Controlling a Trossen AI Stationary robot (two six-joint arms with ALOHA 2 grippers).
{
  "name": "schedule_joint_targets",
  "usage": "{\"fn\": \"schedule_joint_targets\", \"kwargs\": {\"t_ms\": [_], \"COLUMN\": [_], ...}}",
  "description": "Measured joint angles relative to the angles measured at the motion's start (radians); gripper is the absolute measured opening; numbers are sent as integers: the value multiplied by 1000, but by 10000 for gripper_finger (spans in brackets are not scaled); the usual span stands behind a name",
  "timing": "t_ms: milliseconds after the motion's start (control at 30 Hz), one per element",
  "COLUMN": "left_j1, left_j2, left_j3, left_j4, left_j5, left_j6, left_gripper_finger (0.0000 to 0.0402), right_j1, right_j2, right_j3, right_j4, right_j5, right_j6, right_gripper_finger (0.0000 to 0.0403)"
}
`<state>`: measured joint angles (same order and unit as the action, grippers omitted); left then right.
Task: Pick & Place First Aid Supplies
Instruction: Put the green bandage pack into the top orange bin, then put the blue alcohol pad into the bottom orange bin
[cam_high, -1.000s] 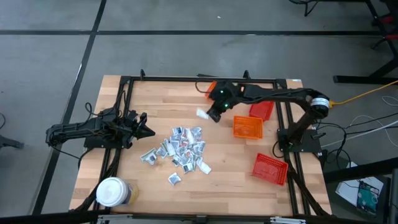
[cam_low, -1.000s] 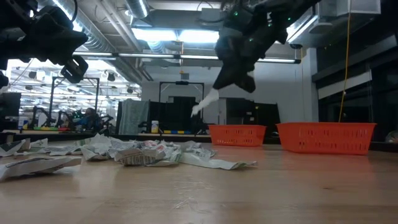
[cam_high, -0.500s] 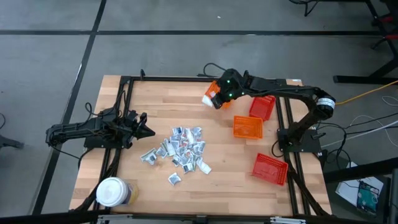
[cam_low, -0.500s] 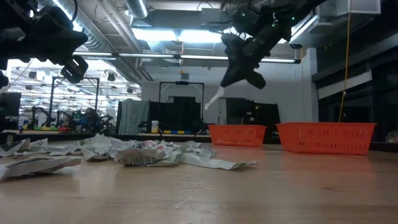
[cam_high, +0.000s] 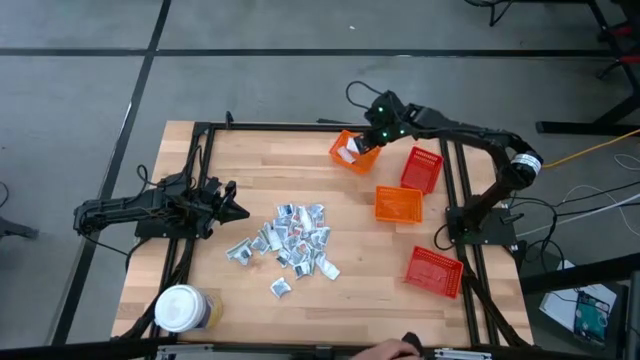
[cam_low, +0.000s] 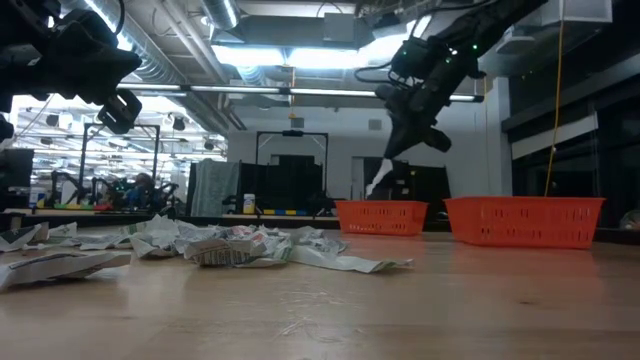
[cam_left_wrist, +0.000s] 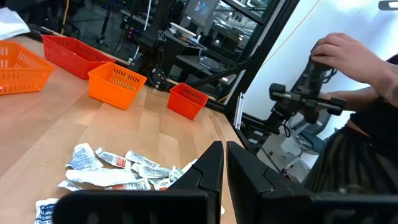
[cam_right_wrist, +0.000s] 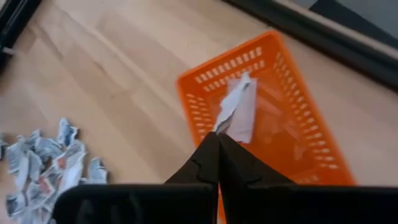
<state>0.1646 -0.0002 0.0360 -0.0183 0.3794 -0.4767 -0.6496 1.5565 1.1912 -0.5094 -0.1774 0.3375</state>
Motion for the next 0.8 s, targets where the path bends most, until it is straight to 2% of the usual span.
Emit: {"fn": "schedule_joint_targets", "kwargs": {"t_ms": [200,467,633,800], "left_j1": [0,0,0,0], "left_j2": [0,0,0,0], "left_j3": [0,0,0,0], "left_j4": [0,0,0,0], "left_j5": [0,0,0,0], "left_j6": [0,0,0,0], "left_gripper_finger": [15,15,15,15], "right_j1": [-18,-35,-43,-49], "right_j2": [27,65,71,71], "right_j3": [0,0,0,0], "right_j4": [12,16,16,16], "right_j5": [-85,-83,-79,-79], "right_j6": [-105,-188,-142,-79], "right_gripper_finger": [2,17,54,119]}}
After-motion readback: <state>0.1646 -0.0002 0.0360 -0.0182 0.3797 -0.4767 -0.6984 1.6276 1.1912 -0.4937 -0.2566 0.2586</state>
